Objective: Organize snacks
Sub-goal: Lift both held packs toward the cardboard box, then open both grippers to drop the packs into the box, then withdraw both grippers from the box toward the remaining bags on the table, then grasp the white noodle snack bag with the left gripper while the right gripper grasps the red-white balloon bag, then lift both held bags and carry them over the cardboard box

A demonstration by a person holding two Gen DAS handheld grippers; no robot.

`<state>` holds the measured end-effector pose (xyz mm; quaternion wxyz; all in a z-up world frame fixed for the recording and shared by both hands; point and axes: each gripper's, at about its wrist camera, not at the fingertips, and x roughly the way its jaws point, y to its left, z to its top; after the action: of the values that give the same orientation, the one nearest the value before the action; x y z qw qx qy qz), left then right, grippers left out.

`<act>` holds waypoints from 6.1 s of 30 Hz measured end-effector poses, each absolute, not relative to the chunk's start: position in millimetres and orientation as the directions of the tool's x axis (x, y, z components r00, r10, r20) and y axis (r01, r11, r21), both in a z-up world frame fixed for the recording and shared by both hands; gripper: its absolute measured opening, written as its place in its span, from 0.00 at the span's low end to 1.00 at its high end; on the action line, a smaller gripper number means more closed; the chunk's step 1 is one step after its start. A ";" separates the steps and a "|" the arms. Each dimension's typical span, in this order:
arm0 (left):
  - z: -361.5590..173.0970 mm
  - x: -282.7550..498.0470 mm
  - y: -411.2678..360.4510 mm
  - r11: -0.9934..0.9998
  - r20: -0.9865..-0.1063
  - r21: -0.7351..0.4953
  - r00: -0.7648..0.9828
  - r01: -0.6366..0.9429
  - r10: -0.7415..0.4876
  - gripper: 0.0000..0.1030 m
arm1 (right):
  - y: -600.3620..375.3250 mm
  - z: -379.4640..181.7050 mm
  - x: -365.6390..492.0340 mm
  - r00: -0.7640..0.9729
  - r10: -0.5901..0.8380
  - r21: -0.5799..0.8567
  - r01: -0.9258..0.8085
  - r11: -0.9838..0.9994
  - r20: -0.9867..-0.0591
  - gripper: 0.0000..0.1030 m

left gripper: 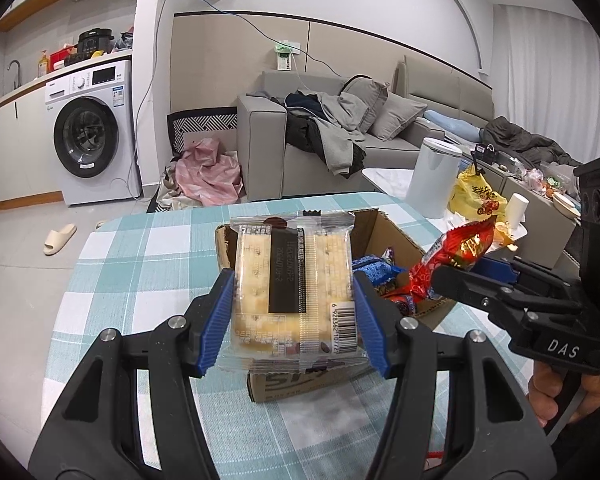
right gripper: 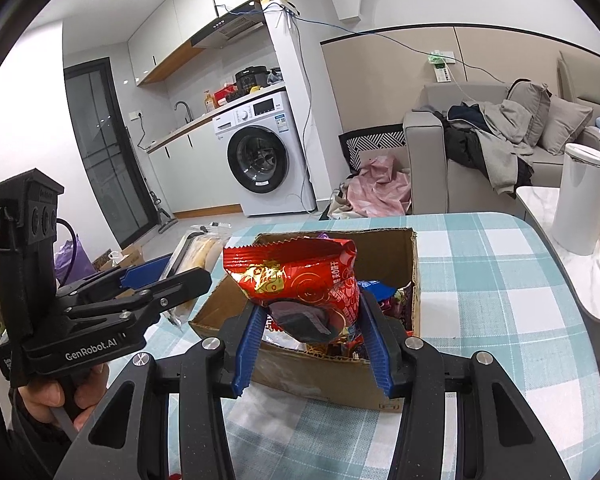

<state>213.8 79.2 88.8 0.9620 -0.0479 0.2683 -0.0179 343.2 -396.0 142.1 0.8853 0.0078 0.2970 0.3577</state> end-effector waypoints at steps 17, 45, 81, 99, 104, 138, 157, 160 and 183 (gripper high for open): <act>67.9 242.6 69.3 0.999 -0.546 -0.052 0.837 0.012 -0.039 0.62 | -388.5 136.0 362.5 0.587 0.593 0.197 -0.599 0.776 -0.551 0.49; 71.1 135.6 87.6 0.998 -0.543 -0.066 0.839 -0.008 -0.029 0.99 | -417.0 140.5 320.8 0.564 0.577 0.189 -0.599 0.778 -0.590 0.99; 18.0 50.3 63.9 0.994 -0.639 -0.110 0.764 0.027 -0.092 0.99 | -447.3 75.9 259.4 0.457 0.527 0.193 -0.596 0.779 -0.717 0.99; -2.3 34.9 33.3 0.984 -0.692 -0.106 0.700 0.142 -0.175 0.99 | -433.1 39.9 235.2 0.365 0.484 0.133 -0.674 0.726 -0.795 0.99; -11.0 33.1 24.5 0.979 -0.710 -0.097 0.677 0.179 -0.195 0.99 | -426.8 32.6 231.9 0.345 0.466 0.112 -0.696 0.710 -0.815 0.99; -27.1 49.8 54.1 0.959 -0.720 -0.251 0.637 0.134 -0.277 0.58 | -413.7 26.0 243.5 0.360 0.504 0.125 -0.705 0.698 -0.785 0.49; -13.3 56.7 66.9 0.964 -0.681 -0.251 0.693 0.084 -0.238 0.58 | -431.0 56.1 245.1 0.418 0.560 0.161 -0.682 0.714 -0.715 0.49; -10.2 59.0 66.6 0.965 -0.676 -0.248 0.700 0.080 -0.232 0.58 | -431.0 59.8 244.8 0.425 0.564 0.158 -0.683 0.713 -0.708 0.49; 48.5 89.8 62.2 0.978 -0.587 -0.199 0.791 0.069 -0.175 0.58 | -438.9 115.1 251.8 0.508 0.606 0.163 -0.668 0.726 -0.613 0.49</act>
<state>89.8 62.2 48.5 0.9425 -0.0837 0.3169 -0.0645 251.8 -438.9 115.1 0.8671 -0.0471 0.3333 0.3673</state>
